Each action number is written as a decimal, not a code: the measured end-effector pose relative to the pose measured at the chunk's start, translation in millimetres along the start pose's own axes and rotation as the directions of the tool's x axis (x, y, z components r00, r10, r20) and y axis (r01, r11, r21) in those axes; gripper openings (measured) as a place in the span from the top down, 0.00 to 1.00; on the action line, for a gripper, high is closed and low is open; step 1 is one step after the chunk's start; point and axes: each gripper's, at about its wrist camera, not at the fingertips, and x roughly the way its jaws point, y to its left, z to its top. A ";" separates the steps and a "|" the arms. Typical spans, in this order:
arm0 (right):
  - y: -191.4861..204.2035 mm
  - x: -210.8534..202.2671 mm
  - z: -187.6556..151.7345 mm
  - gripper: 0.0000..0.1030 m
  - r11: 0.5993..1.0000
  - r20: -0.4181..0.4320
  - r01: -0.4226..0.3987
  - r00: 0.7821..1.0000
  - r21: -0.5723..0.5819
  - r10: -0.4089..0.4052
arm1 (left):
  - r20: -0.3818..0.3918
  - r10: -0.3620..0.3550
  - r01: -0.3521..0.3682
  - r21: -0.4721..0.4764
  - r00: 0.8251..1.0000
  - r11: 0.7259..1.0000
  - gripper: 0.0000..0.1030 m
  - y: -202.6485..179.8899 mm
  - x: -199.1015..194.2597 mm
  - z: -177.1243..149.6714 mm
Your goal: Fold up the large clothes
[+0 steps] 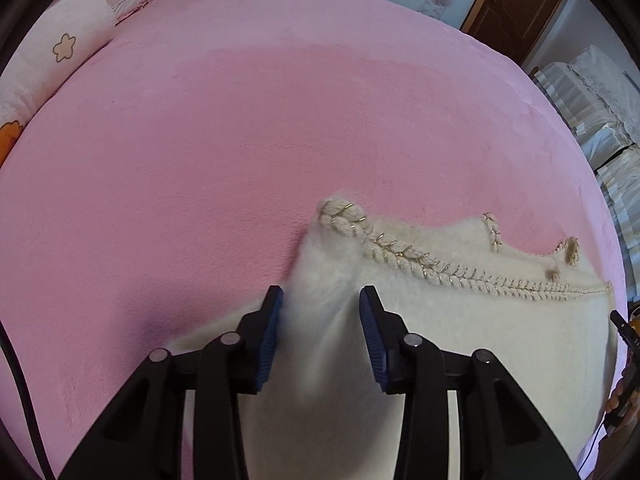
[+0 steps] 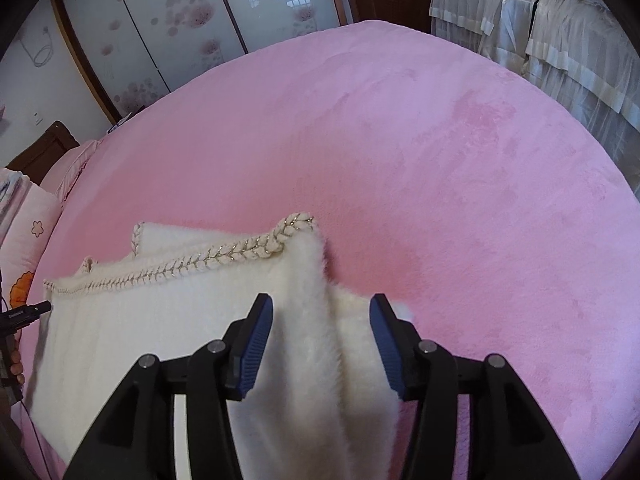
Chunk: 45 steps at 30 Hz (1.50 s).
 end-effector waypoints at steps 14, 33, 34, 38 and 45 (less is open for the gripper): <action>47.3 24.6 14.3 0.92 0.986 0.035 0.134 0.991 -0.099 -0.131 | 0.122 0.075 -0.060 -0.117 0.990 0.991 0.94 16.3 -19.0 4.0; 39.5 -19.0 18.4 0.75 0.998 0.117 0.066 0.991 -0.010 -0.064 | 0.242 0.017 -0.024 0.026 0.970 0.999 0.86 16.2 -67.6 -8.9; 56.1 -14.1 16.8 0.78 0.997 0.100 0.056 0.994 -0.050 -0.051 | 0.233 0.004 -0.013 0.039 0.972 0.999 0.86 10.8 -64.9 -9.2; 109.3 8.4 2.5 0.79 0.986 0.047 0.011 0.999 -0.168 -0.004 | 0.190 0.071 -0.086 0.075 0.979 0.993 0.86 -7.9 -34.6 -14.0; 86.2 36.0 -0.9 0.79 0.957 0.069 0.249 0.968 -0.148 -0.241 | 0.109 0.147 -0.143 -0.036 0.983 0.989 0.93 45.7 6.6 -6.9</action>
